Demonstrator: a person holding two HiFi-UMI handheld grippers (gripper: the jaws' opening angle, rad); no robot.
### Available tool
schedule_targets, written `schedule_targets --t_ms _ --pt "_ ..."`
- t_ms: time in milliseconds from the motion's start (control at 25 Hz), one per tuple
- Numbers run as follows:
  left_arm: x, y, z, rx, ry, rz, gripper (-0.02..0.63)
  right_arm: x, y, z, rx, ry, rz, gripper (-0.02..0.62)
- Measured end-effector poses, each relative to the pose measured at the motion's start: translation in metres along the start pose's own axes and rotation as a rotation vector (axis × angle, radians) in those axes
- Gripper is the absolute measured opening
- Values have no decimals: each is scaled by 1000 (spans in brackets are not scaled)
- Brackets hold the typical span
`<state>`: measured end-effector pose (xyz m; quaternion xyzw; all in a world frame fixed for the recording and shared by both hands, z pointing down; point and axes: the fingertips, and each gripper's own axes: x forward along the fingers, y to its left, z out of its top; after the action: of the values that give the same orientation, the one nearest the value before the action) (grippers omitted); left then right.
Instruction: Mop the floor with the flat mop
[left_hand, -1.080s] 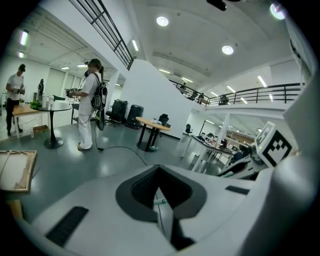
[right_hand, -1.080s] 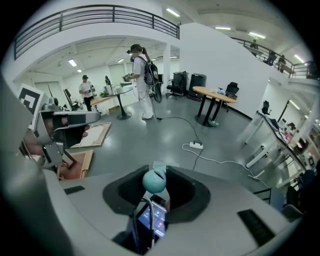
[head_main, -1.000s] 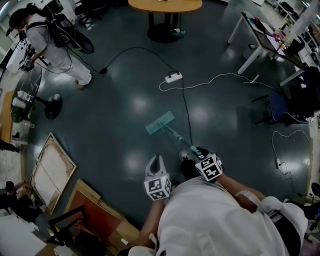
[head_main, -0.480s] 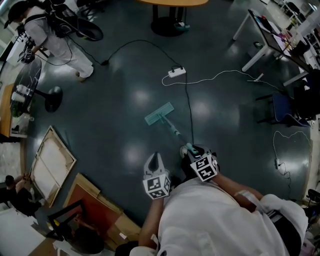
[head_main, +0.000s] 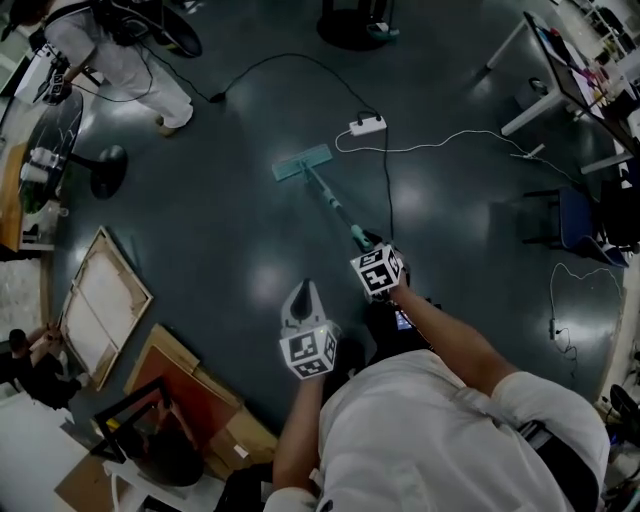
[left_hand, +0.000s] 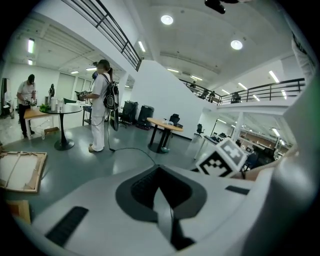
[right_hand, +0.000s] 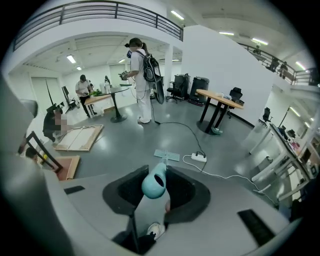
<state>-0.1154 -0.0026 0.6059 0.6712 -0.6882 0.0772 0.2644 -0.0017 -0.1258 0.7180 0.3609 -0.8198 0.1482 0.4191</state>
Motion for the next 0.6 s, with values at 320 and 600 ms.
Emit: schedule_targets --t_ms 320,600 --pt "2 10 -3 -24 18 60 5 88 -27 62 -17 4 -23 113" --pt "-3 18 -8 -32 17 70 5 83 -19 59 -38 20 -17 112"
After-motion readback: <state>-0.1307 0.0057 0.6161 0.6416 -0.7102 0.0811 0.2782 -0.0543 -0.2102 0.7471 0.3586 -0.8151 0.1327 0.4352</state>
